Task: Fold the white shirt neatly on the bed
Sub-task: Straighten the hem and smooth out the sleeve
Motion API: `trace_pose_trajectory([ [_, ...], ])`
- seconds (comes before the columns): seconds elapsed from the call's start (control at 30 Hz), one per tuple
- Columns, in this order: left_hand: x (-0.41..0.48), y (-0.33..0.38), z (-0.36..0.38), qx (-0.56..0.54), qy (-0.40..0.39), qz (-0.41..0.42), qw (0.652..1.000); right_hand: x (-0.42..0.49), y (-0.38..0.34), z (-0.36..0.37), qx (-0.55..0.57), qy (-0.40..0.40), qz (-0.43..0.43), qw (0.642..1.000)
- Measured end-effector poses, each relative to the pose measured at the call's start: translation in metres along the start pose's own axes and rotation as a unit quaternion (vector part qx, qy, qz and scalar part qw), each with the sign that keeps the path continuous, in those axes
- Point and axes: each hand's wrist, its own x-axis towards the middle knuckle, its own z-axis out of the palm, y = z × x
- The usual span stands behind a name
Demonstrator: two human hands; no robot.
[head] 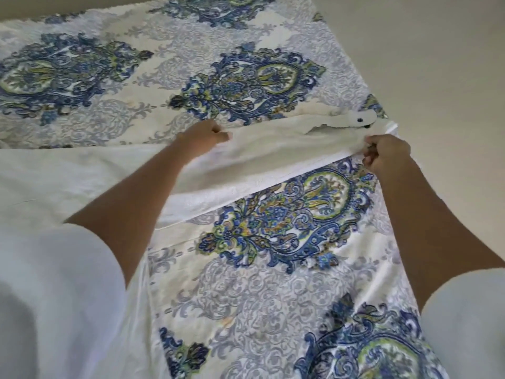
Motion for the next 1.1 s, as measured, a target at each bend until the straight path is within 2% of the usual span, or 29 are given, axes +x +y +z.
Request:
trace_pose_trajectory([
  [0.07,0.000,0.000,-0.016,-0.011,-0.030,0.015,0.999,0.005,0.008,-0.013,-0.014,0.026,-0.003,1.000],
  [0.2,0.010,-0.006,-0.013,-0.098,0.075,0.018,0.992,0.014,0.027,-0.022,-0.019,0.007,0.014,1.000],
  [0.33,0.024,-0.013,0.018,0.036,0.131,0.013,0.991,0.018,0.032,-0.019,-0.019,0.033,-0.007,0.999],
  [0.4,0.023,-0.016,0.025,0.119,0.151,0.009,0.981,0.015,0.035,-0.015,-0.025,0.026,-0.035,0.999],
  [0.47,0.014,-0.023,0.022,0.158,0.176,0.027,0.971,0.010,0.037,-0.011,-0.028,0.059,-0.060,0.996],
  [0.57,-0.026,-0.051,0.006,0.134,0.312,0.045,0.939,-0.010,0.042,-0.005,0.022,0.137,-0.104,0.985],
  [0.63,-0.068,-0.072,0.004,0.100,0.370,0.055,0.922,-0.032,0.059,0.006,-0.041,0.179,-0.193,0.964],
  [0.7,-0.112,-0.088,0.022,0.130,0.321,0.117,0.931,-0.068,0.087,0.028,-0.165,0.174,-0.329,0.913],
  [0.73,-0.130,-0.095,0.035,0.176,0.273,0.155,0.933,-0.088,0.104,0.042,-0.205,0.127,-0.398,0.885],
  [0.8,-0.151,-0.107,0.054,0.253,0.189,0.193,0.929,-0.128,0.135,0.072,-0.296,-0.029,-0.485,0.823],
  [0.87,-0.155,-0.117,0.059,0.286,0.166,0.192,0.924,-0.146,0.164,0.091,-0.403,-0.161,-0.550,0.714],
  [0.93,-0.152,-0.119,0.059,0.293,0.169,0.195,0.921,-0.138,0.179,0.092,-0.503,-0.170,-0.597,0.601],
  [0.97,-0.149,-0.117,0.058,0.293,0.164,0.197,0.921,-0.129,0.177,0.087,-0.555,-0.138,-0.579,0.581],
  [1.0,-0.148,-0.116,0.058,0.289,0.153,0.204,0.923,-0.120,0.172,0.082,-0.596,-0.091,-0.527,0.599],
  [1.07,-0.149,-0.113,0.058,0.286,0.120,0.238,0.920,-0.116,0.154,0.078,-0.603,-0.013,-0.409,0.685],
  [1.1,-0.151,-0.113,0.056,0.269,0.109,0.258,0.921,-0.123,0.146,0.082,-0.595,-0.002,-0.373,0.712],
])
